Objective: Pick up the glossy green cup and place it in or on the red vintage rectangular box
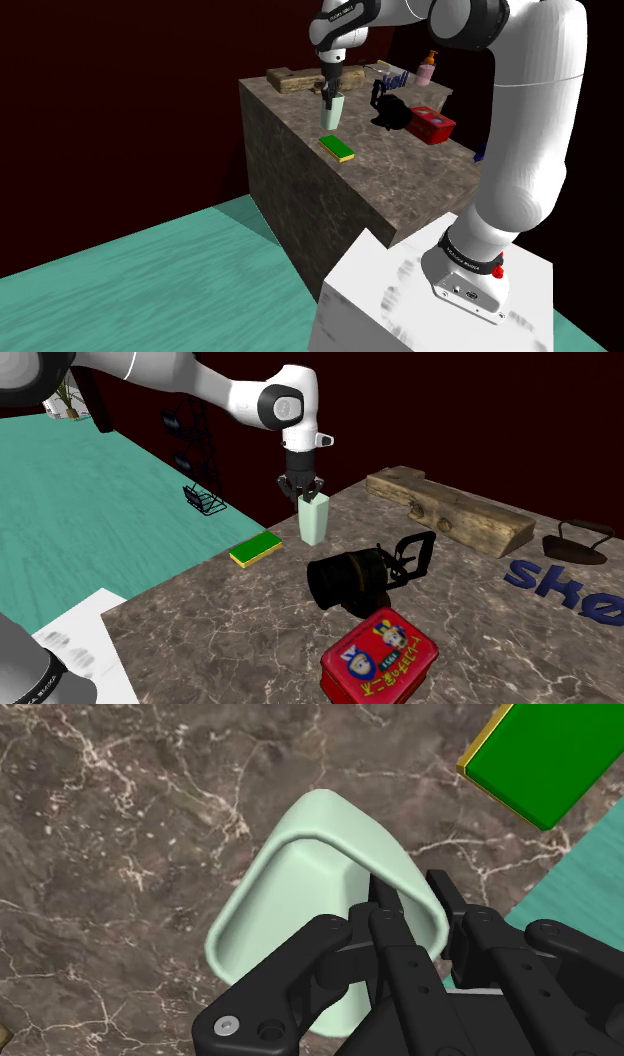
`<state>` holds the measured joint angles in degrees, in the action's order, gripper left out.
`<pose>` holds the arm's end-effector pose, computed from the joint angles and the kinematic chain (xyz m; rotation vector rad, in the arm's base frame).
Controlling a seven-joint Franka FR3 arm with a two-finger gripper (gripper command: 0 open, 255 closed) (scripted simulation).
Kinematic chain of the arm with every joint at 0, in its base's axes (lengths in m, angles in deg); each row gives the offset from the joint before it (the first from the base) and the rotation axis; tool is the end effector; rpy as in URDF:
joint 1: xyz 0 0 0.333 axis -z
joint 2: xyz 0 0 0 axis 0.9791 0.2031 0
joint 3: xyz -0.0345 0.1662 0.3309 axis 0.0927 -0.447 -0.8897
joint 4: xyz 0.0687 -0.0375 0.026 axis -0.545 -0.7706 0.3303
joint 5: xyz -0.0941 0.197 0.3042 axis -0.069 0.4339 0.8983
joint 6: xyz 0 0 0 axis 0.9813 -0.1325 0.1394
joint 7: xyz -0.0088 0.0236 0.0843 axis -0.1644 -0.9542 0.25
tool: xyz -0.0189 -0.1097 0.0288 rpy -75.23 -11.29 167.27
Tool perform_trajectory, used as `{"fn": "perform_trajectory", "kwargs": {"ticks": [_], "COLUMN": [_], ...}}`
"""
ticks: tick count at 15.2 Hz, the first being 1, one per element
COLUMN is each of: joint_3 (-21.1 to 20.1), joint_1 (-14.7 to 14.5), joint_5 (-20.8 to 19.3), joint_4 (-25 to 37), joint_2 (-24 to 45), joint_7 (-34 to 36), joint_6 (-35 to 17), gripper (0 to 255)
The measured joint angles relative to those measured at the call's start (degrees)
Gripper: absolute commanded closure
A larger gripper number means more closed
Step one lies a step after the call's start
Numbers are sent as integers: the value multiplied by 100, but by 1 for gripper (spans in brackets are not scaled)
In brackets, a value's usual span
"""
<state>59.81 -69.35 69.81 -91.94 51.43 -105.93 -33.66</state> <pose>0.6265 -0.2305 0.4253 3.1006 0.3632 -0.1320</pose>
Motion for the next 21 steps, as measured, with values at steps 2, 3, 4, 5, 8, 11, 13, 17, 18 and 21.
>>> {"fn": "perform_trajectory", "kwargs": {"ticks": [2,3,4,5,8,11,13,17,18,21], "joint_3": [0,0,0,0,2,12,16,24,26,35], "joint_1": [0,0,0,0,0,6,1,-8,-6,3], "joint_5": [0,0,0,0,-3,-15,-27,-48,-51,-59], "joint_4": [-1,-2,-2,-1,13,143,211,414,467,651], "joint_2": [1,1,1,2,-13,-60,-111,-203,-216,-249], "joint_7": [0,0,0,0,0,-8,-2,10,8,-2], "joint_6": [0,0,0,0,29,202,319,612,678,893], "gripper": [255,255,255,255,255,255,255,255,255,255]}}
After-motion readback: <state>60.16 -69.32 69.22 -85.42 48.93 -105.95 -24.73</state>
